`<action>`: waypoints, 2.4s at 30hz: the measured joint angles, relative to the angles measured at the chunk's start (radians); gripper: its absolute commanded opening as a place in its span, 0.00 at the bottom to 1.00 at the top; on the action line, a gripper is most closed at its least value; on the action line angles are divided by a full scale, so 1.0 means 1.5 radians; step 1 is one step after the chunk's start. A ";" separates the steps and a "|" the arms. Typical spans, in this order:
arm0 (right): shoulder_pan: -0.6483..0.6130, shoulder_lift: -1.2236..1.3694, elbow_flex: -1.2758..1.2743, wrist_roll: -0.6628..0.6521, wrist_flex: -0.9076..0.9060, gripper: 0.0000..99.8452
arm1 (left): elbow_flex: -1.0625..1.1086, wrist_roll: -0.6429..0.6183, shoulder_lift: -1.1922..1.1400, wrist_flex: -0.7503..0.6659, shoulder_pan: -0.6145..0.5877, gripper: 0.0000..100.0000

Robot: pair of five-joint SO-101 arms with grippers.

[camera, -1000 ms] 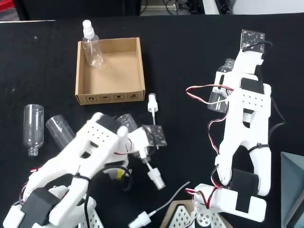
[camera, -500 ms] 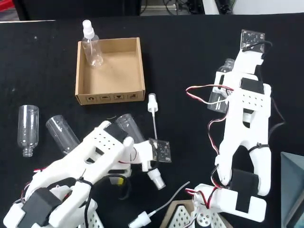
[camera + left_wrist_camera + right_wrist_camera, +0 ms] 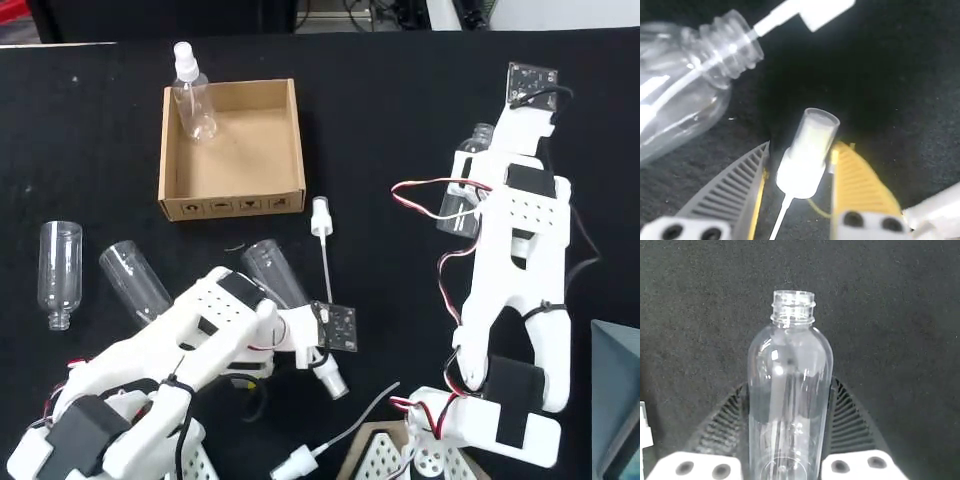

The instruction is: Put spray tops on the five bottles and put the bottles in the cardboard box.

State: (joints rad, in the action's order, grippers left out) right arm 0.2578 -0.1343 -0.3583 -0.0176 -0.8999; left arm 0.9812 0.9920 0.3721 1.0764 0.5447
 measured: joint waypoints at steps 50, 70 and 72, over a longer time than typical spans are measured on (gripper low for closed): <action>0.000 -0.058 -0.012 0.000 0.000 0.01 | -0.448 -0.343 -0.001 0.284 0.062 0.03; 0.000 -0.145 -0.057 0.014 0.000 0.01 | -0.611 -0.725 -0.001 0.299 0.056 0.03; 0.000 -0.150 -0.069 0.019 0.000 0.01 | -0.612 -0.741 0.001 0.292 0.041 0.03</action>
State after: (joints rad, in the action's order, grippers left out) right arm 0.2578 -0.3598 -0.4611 0.0115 -0.8999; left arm 0.0637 -0.1189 0.3736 1.5136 0.6061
